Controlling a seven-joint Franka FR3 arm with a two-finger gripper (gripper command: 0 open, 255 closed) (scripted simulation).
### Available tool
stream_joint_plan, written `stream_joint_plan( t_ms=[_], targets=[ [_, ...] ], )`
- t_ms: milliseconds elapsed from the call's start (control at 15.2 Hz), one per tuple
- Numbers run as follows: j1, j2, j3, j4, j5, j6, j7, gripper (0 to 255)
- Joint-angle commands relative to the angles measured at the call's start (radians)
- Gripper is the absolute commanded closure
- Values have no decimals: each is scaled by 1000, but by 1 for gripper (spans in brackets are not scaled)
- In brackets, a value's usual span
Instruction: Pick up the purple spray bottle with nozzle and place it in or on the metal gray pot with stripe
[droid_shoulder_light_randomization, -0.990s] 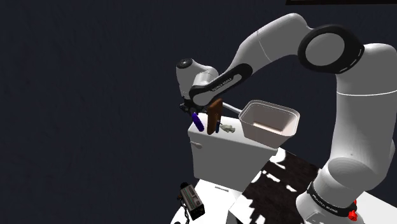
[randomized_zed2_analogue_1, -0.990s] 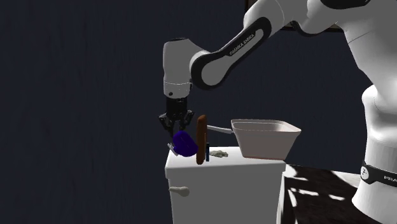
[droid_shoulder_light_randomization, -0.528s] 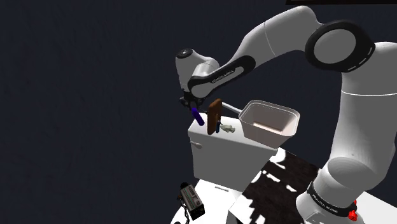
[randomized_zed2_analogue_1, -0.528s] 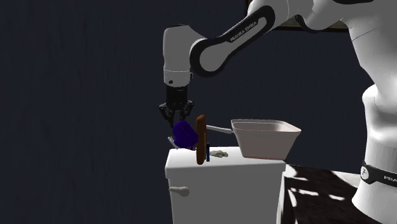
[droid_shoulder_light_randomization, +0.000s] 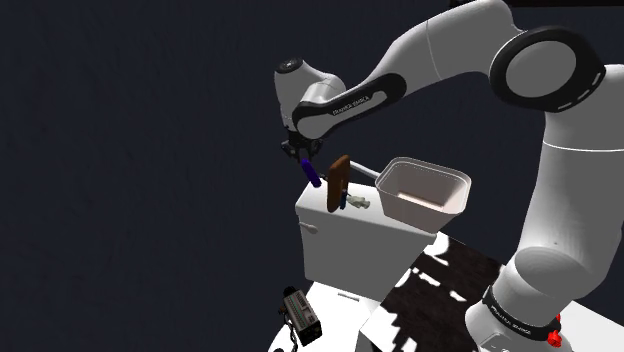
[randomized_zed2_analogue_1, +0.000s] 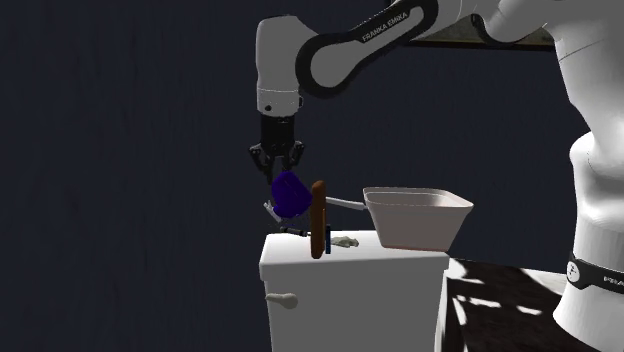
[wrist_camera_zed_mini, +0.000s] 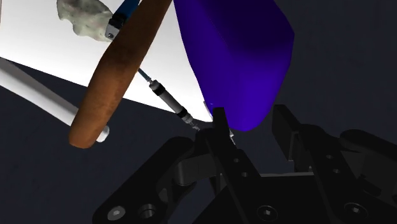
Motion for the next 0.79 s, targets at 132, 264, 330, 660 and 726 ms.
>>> stream_joint_plan(
  t_ms=[132,264,330,660,726],
  targets=[
    [1,-17,6,31,17,-43,-20,255],
    [0,-24,8,47,25,-65,-31,255],
    [0,-28,9,56,29,-76,-37,255],
    [1,-42,14,103,46,-131,-62,255],
    [1,-44,15,113,49,-143,-67,255]
  ],
)
